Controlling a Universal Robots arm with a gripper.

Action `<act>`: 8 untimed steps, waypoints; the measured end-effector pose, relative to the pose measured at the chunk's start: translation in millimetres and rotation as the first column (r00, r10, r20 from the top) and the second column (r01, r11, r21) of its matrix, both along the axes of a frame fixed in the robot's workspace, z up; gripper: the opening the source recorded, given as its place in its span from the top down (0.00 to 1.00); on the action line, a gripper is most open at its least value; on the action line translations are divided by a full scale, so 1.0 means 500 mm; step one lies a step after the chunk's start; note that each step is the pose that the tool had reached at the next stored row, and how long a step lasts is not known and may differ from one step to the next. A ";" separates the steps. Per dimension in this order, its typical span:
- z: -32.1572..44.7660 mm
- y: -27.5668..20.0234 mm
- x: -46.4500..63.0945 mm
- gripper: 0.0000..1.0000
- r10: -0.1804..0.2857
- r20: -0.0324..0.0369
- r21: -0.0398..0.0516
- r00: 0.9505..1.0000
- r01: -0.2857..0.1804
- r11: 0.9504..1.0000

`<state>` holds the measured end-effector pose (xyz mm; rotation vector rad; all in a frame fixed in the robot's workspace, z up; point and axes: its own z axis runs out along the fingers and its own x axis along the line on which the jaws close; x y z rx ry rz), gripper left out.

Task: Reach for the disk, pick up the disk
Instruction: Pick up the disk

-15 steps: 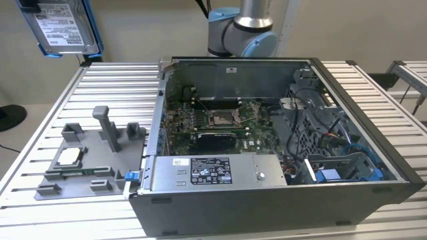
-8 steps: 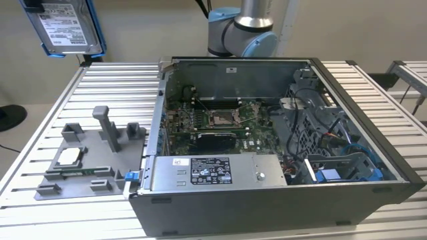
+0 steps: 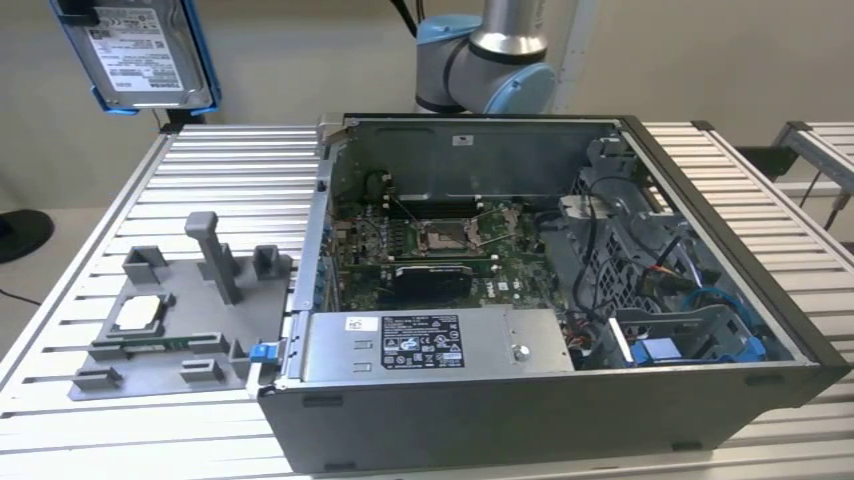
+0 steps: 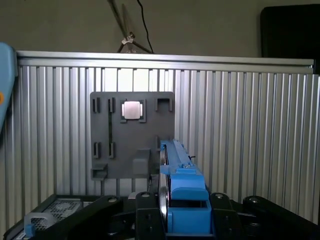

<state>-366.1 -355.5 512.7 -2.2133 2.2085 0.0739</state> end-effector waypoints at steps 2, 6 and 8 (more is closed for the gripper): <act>0.000 0.0000 0.005 1.00 0.000 0.000 0.000 1.000 0.000 1.000; 0.000 0.0000 0.017 1.00 0.000 0.000 0.000 1.000 0.000 1.000; 0.000 0.0000 0.023 1.00 0.000 0.000 0.000 1.000 0.000 1.000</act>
